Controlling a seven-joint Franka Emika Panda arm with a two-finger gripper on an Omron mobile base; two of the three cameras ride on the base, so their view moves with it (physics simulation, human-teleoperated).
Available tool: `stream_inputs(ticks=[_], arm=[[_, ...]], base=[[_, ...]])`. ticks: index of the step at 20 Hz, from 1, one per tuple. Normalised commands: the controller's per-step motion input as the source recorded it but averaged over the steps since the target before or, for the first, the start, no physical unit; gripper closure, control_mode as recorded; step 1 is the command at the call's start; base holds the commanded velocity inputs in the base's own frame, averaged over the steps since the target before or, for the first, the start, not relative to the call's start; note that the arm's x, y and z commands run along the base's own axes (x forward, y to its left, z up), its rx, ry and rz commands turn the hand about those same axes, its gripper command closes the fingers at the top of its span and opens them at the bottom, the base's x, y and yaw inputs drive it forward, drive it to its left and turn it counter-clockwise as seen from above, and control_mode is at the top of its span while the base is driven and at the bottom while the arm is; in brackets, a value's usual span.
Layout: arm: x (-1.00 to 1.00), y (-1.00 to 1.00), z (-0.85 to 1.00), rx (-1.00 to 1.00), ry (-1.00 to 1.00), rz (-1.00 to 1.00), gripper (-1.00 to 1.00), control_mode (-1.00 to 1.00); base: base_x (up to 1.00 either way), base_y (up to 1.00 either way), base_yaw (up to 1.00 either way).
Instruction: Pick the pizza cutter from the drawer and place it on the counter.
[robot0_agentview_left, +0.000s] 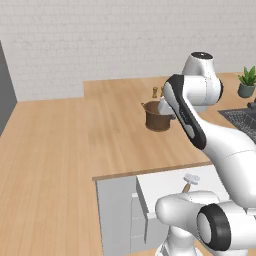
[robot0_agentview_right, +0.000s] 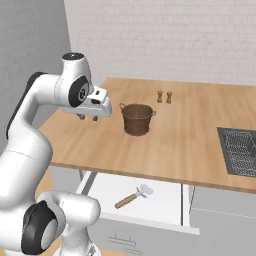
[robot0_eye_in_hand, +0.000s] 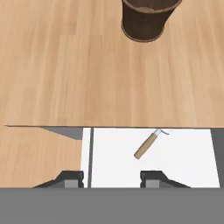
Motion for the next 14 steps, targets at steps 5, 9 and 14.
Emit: stream_inputs(ticks=[5,9,14], arm=[[0.0,0.0,-0.02,0.0,-0.02,0.0,-1.0,-1.0],[-0.22,-0.02,0.0,0.0,0.0,0.0,-1.0,-1.0],[-0.46,-0.12,-0.03,0.0,0.0,0.0,-1.0,-1.0]], base=[[0.0,0.0,0.0],[0.0,0.0,0.0],[0.0,0.0,0.0]])
